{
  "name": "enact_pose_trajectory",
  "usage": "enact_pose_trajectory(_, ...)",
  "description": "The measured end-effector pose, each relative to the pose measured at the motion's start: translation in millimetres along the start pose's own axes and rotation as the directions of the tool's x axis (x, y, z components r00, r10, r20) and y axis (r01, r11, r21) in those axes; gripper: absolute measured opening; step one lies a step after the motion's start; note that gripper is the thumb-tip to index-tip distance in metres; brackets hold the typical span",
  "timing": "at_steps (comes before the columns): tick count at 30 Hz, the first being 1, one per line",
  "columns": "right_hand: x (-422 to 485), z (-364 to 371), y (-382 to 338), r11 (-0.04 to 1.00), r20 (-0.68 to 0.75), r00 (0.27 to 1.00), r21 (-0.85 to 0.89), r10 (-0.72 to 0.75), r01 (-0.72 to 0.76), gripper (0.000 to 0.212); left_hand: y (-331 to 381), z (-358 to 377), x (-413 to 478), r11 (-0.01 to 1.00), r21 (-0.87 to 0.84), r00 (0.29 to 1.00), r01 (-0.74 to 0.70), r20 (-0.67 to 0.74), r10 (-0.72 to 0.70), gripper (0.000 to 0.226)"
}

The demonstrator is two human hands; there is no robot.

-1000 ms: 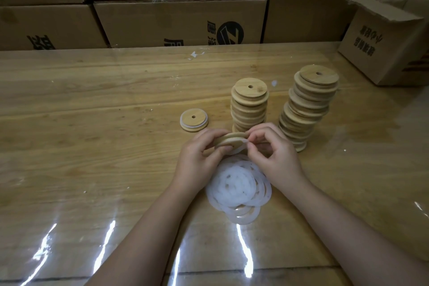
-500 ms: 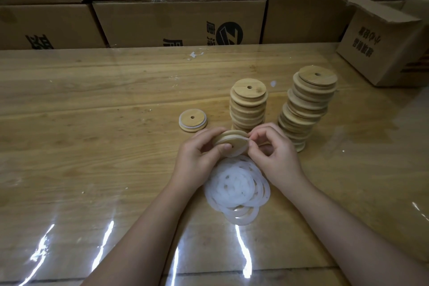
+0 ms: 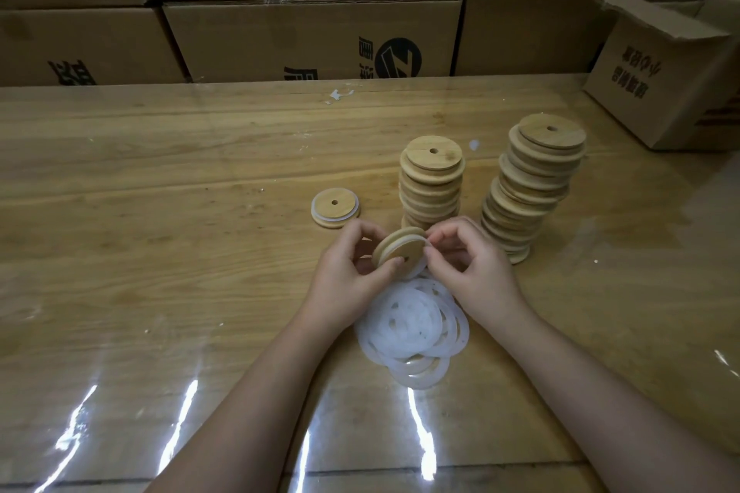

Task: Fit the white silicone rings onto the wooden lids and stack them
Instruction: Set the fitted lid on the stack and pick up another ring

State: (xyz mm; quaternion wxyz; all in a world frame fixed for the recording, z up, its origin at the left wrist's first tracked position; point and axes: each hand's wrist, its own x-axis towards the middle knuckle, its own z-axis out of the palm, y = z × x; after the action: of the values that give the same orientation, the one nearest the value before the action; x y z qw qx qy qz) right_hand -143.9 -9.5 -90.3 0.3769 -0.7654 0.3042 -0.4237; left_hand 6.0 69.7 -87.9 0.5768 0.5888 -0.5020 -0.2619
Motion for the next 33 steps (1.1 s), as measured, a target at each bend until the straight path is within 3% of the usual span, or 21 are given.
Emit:
enact_pose_trajectory(6, -0.4, -1.7, -2.1, 0.996, -0.015, 0.996, 0.008, -0.089, 0.089, 0.005, 2.2, -0.3, -1.9, 0.991, 0.114, 0.995, -0.076, 0.066, 0.069, 0.028)
enact_pose_trajectory(14, 0.4, -1.9, -4.6, 0.996, -0.043, 0.995, 0.014, -0.087, 0.087, 0.008, 3.7, -1.0, 0.1, 0.992, 0.055, 0.993, -0.115, 0.032, 0.114, 0.021)
enact_pose_trajectory(21, 0.5, -2.0, -6.9, 0.996, -0.004, 1.0, 0.085, -0.012, 0.012, 0.015, 1.5, -1.8, 2.3, 0.998, -0.001, 0.998, -0.07, 0.008, 0.07, 0.022)
enact_pose_trajectory(26, 1.5, -2.4, -5.7, 0.986, 0.048, 0.998, 0.155, 0.05, -0.057, 0.023, 2.2, -4.3, 3.3, 0.988, -0.155, 0.999, 0.001, 0.046, 0.006, 0.021)
enact_pose_trajectory(33, 1.1, -3.2, -6.3, 0.989, 0.112, 0.993, 0.142, 0.036, -0.051, 0.023, 1.8, -5.8, 3.1, 0.974, -0.222, 0.999, 0.035, 0.042, -0.027, 0.021)
